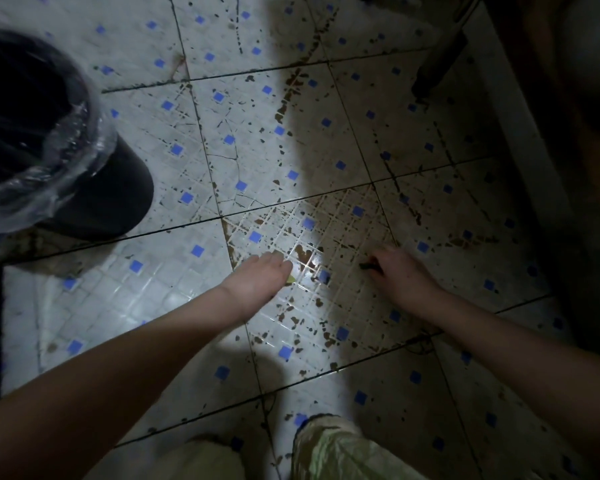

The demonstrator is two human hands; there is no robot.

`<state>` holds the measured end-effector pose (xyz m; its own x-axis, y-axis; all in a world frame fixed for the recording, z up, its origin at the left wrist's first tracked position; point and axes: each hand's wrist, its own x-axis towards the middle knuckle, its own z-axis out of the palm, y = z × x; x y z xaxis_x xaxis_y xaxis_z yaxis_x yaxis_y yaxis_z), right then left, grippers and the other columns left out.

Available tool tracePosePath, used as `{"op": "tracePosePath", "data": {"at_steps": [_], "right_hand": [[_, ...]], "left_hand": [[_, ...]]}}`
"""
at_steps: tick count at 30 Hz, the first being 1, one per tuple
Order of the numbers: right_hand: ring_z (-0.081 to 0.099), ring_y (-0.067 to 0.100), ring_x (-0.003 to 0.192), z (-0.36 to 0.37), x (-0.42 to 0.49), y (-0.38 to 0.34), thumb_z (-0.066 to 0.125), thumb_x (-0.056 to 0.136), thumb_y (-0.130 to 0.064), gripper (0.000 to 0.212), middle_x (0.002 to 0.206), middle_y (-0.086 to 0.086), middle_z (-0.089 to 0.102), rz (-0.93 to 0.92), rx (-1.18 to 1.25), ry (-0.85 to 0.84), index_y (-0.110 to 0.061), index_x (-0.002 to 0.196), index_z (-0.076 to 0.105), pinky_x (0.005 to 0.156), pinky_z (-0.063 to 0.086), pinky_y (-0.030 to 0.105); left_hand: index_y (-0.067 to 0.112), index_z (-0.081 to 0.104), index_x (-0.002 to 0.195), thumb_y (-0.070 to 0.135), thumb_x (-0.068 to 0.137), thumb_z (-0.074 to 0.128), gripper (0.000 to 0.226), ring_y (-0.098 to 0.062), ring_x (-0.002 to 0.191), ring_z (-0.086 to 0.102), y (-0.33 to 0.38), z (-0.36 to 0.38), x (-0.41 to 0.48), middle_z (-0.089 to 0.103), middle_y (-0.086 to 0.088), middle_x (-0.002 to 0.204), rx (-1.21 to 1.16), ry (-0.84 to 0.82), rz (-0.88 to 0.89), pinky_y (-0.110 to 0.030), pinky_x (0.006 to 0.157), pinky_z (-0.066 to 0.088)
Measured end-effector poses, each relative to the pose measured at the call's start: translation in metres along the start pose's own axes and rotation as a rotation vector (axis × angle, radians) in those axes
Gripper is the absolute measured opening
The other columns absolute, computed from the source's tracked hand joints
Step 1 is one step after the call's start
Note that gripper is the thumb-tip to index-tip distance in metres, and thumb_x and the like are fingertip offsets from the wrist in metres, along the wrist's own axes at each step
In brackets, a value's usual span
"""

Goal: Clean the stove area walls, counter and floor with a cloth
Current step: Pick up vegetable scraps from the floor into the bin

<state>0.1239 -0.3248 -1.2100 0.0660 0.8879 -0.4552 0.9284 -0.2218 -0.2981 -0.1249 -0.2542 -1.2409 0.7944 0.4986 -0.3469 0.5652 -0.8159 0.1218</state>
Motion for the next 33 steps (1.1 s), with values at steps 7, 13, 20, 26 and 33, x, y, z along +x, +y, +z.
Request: {"op": "tracePosePath", "data": {"at_steps": [7, 13, 20, 26, 33], "right_hand": [[0.053, 0.019, 0.085, -0.003, 0.015, -0.027, 0.051, 0.095, -0.023, 0.010, 0.098, 0.002, 0.053, -0.007, 0.029, -0.017, -0.013, 0.094, 0.053, 0.072, 0.045, 0.032], [0.052, 0.020, 0.077, -0.005, 0.028, -0.049, 0.048, 0.092, -0.031, 0.014, 0.090, 0.000, 0.051, -0.078, 0.057, -0.036, -0.020, 0.084, 0.048, 0.071, 0.047, 0.041], [0.056, 0.024, 0.082, -0.003, 0.034, -0.074, 0.055, 0.091, -0.012, 0.004, 0.090, 0.010, 0.057, -0.241, 0.135, 0.002, -0.008, 0.089, 0.055, 0.074, 0.050, 0.044], [0.056, 0.024, 0.084, -0.003, 0.042, -0.085, 0.057, 0.084, 0.005, 0.007, 0.095, 0.012, 0.057, -0.312, 0.035, 0.017, -0.001, 0.086, 0.060, 0.074, 0.051, 0.042], [0.058, 0.022, 0.092, -0.016, 0.047, -0.103, 0.054, 0.089, -0.001, 0.015, 0.103, 0.009, 0.060, -0.302, 0.001, 0.092, -0.005, 0.099, 0.065, 0.083, 0.051, 0.037]], "left_hand": [[0.007, 0.045, 0.113, -0.002, 0.072, 0.066, 0.047, -0.027, 0.097, 0.051, -0.039, -0.016, -0.031, 0.049, -0.011, 0.110, 0.031, -0.081, -0.208, -0.031, 0.070, 0.034], [0.012, 0.048, 0.110, 0.010, 0.086, 0.062, 0.027, -0.024, 0.090, 0.053, -0.057, -0.014, -0.055, 0.053, -0.007, 0.102, 0.067, -0.028, -0.293, -0.030, 0.066, 0.034], [0.008, 0.044, 0.118, 0.018, 0.099, 0.034, 0.024, -0.027, 0.103, 0.049, -0.062, -0.032, -0.080, 0.049, -0.011, 0.115, 0.057, -0.049, -0.341, -0.030, 0.071, 0.026], [0.010, 0.043, 0.116, 0.022, 0.099, 0.036, 0.022, -0.026, 0.101, 0.050, -0.063, -0.028, -0.093, 0.050, -0.009, 0.112, 0.012, -0.064, -0.366, -0.033, 0.079, 0.038], [0.009, 0.043, 0.116, 0.018, 0.097, 0.039, 0.022, -0.028, 0.106, 0.049, -0.066, -0.043, -0.101, 0.050, -0.010, 0.115, 0.005, -0.063, -0.404, -0.034, 0.083, 0.037]]}}
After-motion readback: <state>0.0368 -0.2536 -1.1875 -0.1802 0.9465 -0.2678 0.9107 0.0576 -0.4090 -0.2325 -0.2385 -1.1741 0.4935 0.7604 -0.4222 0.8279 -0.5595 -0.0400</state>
